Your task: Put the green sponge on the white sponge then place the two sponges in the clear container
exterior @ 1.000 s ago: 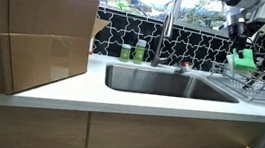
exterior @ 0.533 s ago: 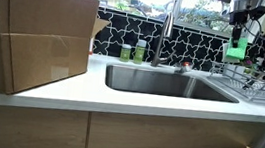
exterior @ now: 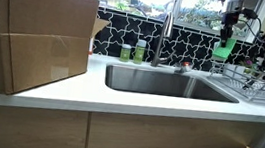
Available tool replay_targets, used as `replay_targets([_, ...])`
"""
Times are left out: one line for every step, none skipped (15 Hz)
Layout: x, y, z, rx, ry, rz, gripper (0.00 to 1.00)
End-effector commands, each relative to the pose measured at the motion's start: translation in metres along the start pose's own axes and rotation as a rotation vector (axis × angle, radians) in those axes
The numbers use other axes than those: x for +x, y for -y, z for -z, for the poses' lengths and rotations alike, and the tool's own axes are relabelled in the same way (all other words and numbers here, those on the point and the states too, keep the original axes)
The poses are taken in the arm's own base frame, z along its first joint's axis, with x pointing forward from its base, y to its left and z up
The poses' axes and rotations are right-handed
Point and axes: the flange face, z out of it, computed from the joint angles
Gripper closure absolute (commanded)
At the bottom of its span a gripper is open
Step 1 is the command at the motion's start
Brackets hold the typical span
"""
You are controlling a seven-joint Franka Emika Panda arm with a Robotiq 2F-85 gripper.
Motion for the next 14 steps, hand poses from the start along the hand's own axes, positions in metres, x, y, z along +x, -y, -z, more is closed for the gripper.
replay_targets([0.002,0.000,0.000,0.000,0.003,0.002,0.89])
replay_targets([0.002,0.001,0.001,0.000,0.002,0.003,0.89])
replay_targets([0.001,0.001,0.002,-0.001,0.000,0.003,0.89])
replay_targets([0.001,0.001,0.002,-0.001,-0.001,0.003,0.89])
replay_targets([0.000,0.001,0.003,-0.001,-0.002,0.003,0.89])
replay_targets([0.000,0.001,0.003,-0.001,-0.002,0.003,0.89])
replay_targets([0.000,0.001,0.003,-0.001,-0.002,0.003,0.94])
replay_targets([0.008,-0.002,0.001,0.020,-0.016,-0.082,0.93])
replay_targets([0.016,-0.006,-0.002,0.053,-0.016,-0.154,0.93])
replay_targets([0.025,-0.010,-0.004,0.070,-0.022,-0.197,0.94])
replay_targets([0.032,-0.013,-0.006,0.092,-0.030,-0.243,0.94])
replay_targets([0.039,-0.016,-0.009,0.108,-0.039,-0.292,0.94])
replay_targets([0.047,-0.022,-0.013,0.119,-0.050,-0.343,0.93])
replay_targets([0.054,-0.027,-0.017,0.125,-0.054,-0.394,0.93])
